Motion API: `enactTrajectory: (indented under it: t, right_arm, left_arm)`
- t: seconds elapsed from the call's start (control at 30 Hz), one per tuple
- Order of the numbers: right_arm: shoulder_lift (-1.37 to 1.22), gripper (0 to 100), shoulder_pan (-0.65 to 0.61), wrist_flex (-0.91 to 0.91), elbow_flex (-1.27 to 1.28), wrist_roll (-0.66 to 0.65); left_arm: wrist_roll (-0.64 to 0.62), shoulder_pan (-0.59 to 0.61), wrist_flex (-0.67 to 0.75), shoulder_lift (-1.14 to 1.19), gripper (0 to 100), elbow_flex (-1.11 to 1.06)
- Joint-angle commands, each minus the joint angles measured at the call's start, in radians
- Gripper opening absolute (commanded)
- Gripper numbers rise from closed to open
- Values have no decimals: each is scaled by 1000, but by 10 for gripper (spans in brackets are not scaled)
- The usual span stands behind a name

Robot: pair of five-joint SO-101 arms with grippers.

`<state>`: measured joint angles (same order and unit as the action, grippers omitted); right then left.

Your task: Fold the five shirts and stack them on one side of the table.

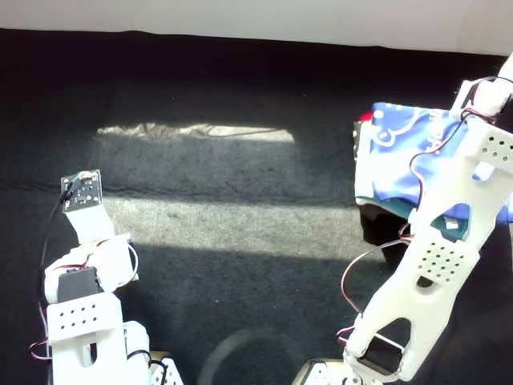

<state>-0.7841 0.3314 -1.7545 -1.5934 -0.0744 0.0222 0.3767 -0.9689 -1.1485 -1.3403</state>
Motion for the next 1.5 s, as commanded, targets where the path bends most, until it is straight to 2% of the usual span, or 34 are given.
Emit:
enactTrajectory:
  t: [0.0,0.23,0.4,0.63,0.9,1.0,1.2,1.33,1.47]
  right_arm:
    - [151,6,-28,-13,124,-29]
    - [446,6,-127,-5,714,-26]
    - [552,6,-185,62,995,-26]
    - [693,6,-196,268,1379,-25]
    - [834,6,-219,630,1836,-26]
    - [849,6,-217,688,1908,-25]
    - [1023,6,-188,688,1802,-26]
    - [1179,6,-193,615,1753,-29]
    - [1330,6,-222,509,1756,-31]
  left_arm:
    - [5,10,6,-12,9,7]
    - [5,10,11,-12,9,7]
    - [5,10,12,-12,9,7]
    - [5,10,8,-12,9,7]
    - [5,10,11,-12,9,7]
    - [5,10,8,-12,9,7]
    - [5,10,6,-13,9,8]
    - [5,10,0,-13,9,36]
    - [5,7,-130,-13,9,145]
